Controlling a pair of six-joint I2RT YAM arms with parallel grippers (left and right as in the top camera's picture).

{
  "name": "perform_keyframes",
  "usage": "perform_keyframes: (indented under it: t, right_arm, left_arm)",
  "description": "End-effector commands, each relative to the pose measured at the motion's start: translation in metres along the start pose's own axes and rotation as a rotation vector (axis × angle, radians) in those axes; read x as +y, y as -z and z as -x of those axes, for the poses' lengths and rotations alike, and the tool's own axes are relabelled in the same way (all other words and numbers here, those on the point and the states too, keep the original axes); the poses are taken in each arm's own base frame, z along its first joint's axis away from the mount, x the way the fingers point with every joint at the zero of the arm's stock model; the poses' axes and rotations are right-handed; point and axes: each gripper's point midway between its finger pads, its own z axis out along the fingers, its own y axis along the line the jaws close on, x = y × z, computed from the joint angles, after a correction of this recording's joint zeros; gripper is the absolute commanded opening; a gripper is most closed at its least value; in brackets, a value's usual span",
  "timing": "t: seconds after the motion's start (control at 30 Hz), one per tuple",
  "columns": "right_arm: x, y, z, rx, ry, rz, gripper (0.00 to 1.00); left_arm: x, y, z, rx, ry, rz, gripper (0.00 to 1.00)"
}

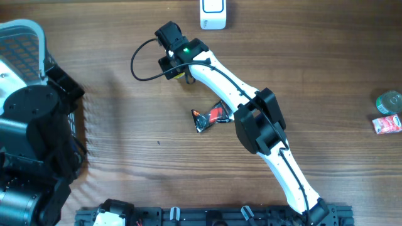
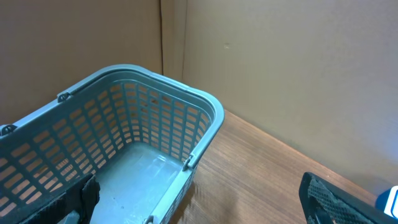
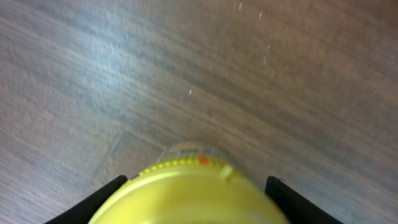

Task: Scan the item barcode
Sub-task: 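Lower the right gripper around the yellow can and close it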

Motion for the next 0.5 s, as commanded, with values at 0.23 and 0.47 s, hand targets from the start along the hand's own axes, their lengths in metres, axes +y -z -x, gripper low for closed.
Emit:
perform_keyframes:
  t: [0.23, 0.47]
  right_arm:
    - [0.0042, -0.0023, -0.0027, 0.014, -0.013, 0.021, 0.57]
    - [0.0032, -0.0023, -0.0056, 0.026, -0.013, 0.017, 0.56]
  left_arm:
    - [0.0003, 0.0006, -0.0004, 0.003, 0.016, -0.006, 1.0]
    - [0.0003, 0.0006, -0.0004, 0.003, 0.016, -0.006, 1.0]
